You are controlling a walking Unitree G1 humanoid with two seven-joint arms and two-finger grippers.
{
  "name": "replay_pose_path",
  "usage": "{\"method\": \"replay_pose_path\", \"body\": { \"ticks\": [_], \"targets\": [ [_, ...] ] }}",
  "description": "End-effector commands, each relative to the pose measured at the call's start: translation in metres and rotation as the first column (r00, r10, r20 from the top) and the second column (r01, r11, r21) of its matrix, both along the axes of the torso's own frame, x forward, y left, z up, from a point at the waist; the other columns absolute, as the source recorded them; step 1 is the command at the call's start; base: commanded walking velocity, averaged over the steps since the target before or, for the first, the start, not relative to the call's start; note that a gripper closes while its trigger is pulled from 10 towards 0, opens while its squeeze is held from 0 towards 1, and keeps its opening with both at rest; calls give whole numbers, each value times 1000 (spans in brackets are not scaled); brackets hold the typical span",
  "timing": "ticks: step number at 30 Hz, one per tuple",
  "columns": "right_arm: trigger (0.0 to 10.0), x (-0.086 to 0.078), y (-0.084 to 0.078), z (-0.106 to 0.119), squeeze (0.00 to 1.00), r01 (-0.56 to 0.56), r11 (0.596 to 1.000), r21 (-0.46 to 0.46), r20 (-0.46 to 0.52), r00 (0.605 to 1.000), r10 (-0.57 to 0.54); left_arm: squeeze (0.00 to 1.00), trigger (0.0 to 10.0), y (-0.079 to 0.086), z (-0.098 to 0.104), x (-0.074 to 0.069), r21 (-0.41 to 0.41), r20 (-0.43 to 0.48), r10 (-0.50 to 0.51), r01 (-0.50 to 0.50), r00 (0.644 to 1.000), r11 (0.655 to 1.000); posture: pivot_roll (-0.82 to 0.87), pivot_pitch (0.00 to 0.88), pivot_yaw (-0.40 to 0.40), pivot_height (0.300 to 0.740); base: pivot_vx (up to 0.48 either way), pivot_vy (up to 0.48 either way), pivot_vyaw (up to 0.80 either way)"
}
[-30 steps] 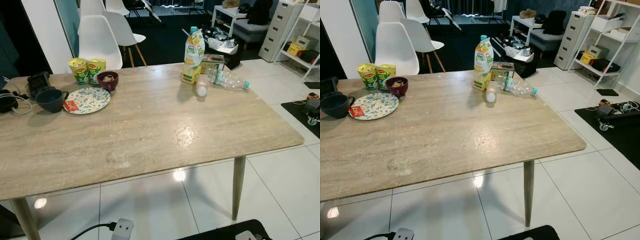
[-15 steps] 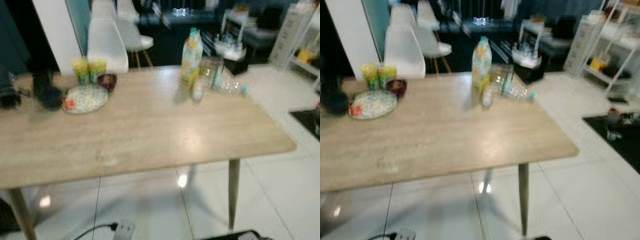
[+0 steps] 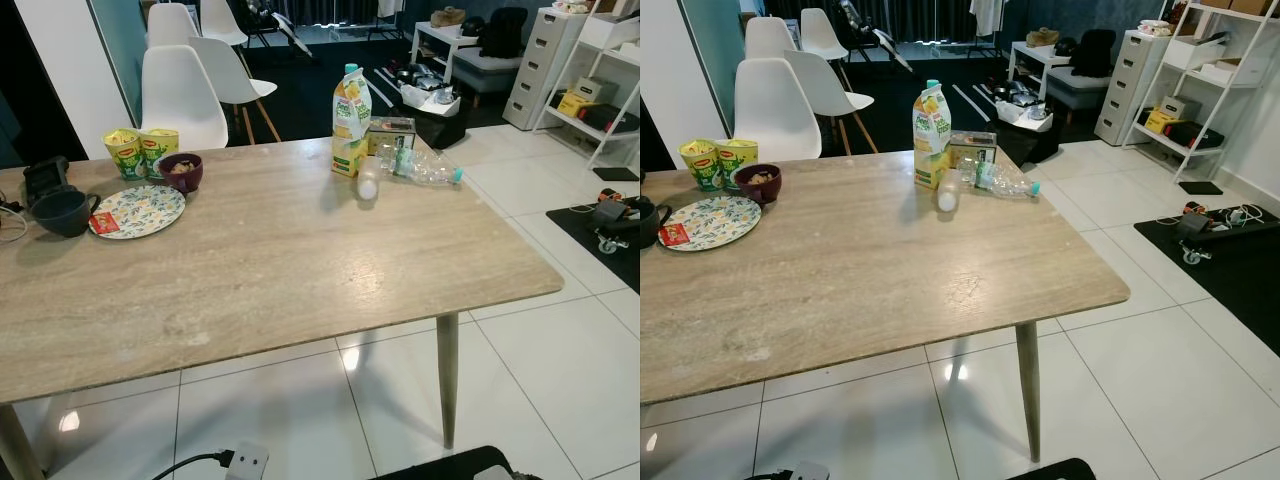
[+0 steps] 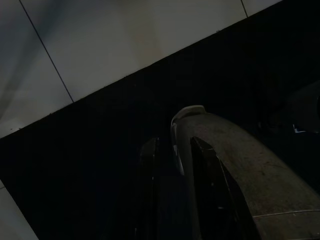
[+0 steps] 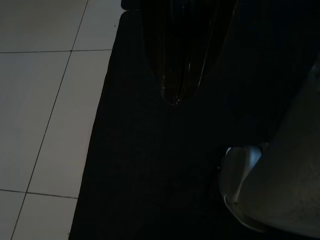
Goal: Restocking fridge
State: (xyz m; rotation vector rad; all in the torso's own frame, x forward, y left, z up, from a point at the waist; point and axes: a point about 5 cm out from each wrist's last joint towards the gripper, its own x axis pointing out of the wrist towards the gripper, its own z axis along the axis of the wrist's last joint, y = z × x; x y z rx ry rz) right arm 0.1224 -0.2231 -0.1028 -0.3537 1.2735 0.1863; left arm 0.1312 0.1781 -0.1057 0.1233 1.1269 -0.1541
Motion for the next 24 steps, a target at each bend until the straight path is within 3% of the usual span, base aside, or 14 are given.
{"method": "replay_pose_path", "body": {
  "ticks": [1, 7, 11, 21, 23, 24],
  "targets": [
    [10000, 2, 0, 1, 0, -6, 1000, -4, 1, 1000, 6, 0, 10000, 0, -4, -13, 10, -47, -11, 11, 999, 1000, 26, 0, -42, 740, 0, 0, 0],
    [10000, 3, 0, 1, 0, 2, 1000, -19, 32, 999, -2, 0, 10000, 3, -4, -13, 44, -45, -32, 34, 998, 998, 31, 0, -47, 740, 0, 0, 0],
    [10000, 5, 2, 1, 0, 71, 997, 1, 89, 993, -71, 0, 10000, 5, -4, -12, 55, -31, -8, 9, 999, 998, 35, 0, -33, 740, 0, 0, 0],
    [10000, 1, -1, 1, 0, 167, 986, 6, 108, 980, -166, 0, 10000, 7, -4, -14, 69, -27, -2, 4, 1000, 998, 21, 0, -14, 740, 0, 0, 0],
    [10000, 16, -12, 8, 0, 201, 979, 16, 159, 967, -201, 0, 10000, 6, -1, -7, 52, 11, 5, -6, 1000, 999, 4, 0, -29, 740, 0, 0, 0],
    [10000, 16, -12, 8, 0, 201, 979, 16, 159, 967, -201, 0, 10000, 6, -1, -7, 52, 11, 5, -6, 1000, 999, 4, 0, -29, 740, 0, 0, 0]
  ]
}}
